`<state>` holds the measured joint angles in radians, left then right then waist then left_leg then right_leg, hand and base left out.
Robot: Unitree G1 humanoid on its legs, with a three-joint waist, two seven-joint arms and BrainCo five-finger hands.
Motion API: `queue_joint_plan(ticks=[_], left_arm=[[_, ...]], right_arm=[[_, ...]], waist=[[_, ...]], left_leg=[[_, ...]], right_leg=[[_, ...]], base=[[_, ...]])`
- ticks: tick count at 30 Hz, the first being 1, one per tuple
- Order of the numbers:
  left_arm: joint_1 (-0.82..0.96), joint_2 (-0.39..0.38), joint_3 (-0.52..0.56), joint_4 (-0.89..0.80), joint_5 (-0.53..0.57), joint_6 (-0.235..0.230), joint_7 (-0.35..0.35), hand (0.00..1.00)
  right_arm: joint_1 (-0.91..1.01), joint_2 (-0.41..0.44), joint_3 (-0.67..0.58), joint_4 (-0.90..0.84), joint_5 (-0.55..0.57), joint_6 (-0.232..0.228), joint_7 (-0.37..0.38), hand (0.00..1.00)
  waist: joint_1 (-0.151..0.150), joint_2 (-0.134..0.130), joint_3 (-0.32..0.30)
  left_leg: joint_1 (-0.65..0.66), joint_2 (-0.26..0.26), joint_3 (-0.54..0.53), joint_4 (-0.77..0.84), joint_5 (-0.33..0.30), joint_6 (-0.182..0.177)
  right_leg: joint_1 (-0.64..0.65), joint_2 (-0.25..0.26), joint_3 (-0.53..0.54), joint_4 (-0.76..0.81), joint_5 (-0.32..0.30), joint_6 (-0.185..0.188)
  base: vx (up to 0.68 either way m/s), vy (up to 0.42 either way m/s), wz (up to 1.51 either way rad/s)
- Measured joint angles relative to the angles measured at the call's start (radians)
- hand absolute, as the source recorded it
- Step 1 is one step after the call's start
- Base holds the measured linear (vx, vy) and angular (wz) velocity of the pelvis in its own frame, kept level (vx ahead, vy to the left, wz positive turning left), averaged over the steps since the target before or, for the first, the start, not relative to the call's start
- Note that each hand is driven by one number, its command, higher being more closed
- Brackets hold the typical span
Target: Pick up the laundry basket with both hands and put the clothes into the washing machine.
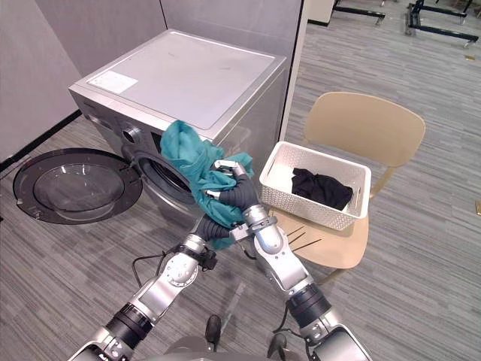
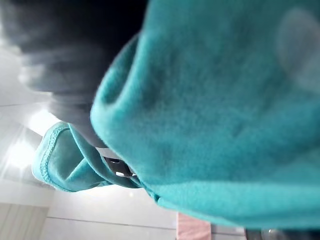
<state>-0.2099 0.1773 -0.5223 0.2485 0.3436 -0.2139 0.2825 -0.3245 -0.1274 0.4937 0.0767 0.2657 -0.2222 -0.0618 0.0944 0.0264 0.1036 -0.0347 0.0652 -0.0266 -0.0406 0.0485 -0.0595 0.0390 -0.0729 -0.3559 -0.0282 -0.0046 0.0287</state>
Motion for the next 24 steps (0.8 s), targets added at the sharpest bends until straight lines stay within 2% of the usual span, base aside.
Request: queue_joint_plan(ticks=[1, 5, 13, 14, 20, 24], left_arm=[[-0.008, -0.001, 0.000, 0.000, 0.018, 0.012, 0.012, 1.00], [-0.008, -0.001, 0.001, 0.000, 0.023, 0.013, 0.033, 1.00], [-0.007, 0.000, 0.003, 0.000, 0.019, 0.013, 0.045, 1.00], [-0.006, 0.000, 0.005, 0.000, 0.013, 0.013, 0.045, 1.00], [0.012, -0.005, 0.015, 0.000, -0.032, 0.012, 0.020, 1.00], [0.062, -0.034, 0.035, -0.002, -0.065, 0.011, 0.001, 1.00]], right_arm=[[0.000, 0.000, 0.012, -0.002, 0.043, 0.000, 0.007, 1.00], [0.010, -0.007, 0.019, -0.008, 0.158, 0.000, 0.034, 1.00], [0.053, -0.039, 0.044, -0.061, 0.173, -0.005, 0.062, 1.00], [0.055, -0.039, 0.050, -0.061, 0.171, -0.009, 0.064, 0.00], [0.083, -0.031, 0.033, -0.063, 0.098, -0.011, 0.064, 0.00], [0.141, -0.012, -0.029, -0.063, -0.010, -0.011, 0.054, 0.00]], waist=[[0.000, -0.001, -0.001], [0.001, 0.000, -0.011], [0.000, -0.003, -0.032], [0.002, -0.004, -0.033], [0.001, -0.009, -0.037], [0.000, -0.009, -0.039]], left_leg=[[0.000, 0.003, 0.000, -0.001, 0.002, -0.002], [0.004, 0.009, -0.002, -0.001, 0.002, -0.003], [0.018, 0.014, 0.000, -0.005, 0.002, -0.004], [0.023, 0.021, 0.002, -0.012, 0.002, -0.004], [0.026, 0.029, 0.004, -0.015, 0.005, -0.008], [0.032, 0.033, 0.009, -0.022, 0.006, -0.010]], right_leg=[[0.002, 0.003, 0.000, -0.005, 0.002, -0.004], [0.010, 0.021, 0.003, -0.012, 0.004, -0.007], [0.027, 0.030, 0.011, -0.031, 0.012, -0.017], [0.027, 0.035, 0.015, -0.032, 0.014, -0.020], [0.027, 0.041, 0.022, -0.034, 0.014, -0.021], [0.027, 0.044, 0.028, -0.034, 0.013, -0.021]], base=[[0.00, -0.038, 0.01], [0.00, -0.019, 0.00], [0.00, -0.007, -0.02], [-0.01, -0.026, -0.06], [0.00, -0.011, -0.03], [0.01, -0.006, -0.04]])
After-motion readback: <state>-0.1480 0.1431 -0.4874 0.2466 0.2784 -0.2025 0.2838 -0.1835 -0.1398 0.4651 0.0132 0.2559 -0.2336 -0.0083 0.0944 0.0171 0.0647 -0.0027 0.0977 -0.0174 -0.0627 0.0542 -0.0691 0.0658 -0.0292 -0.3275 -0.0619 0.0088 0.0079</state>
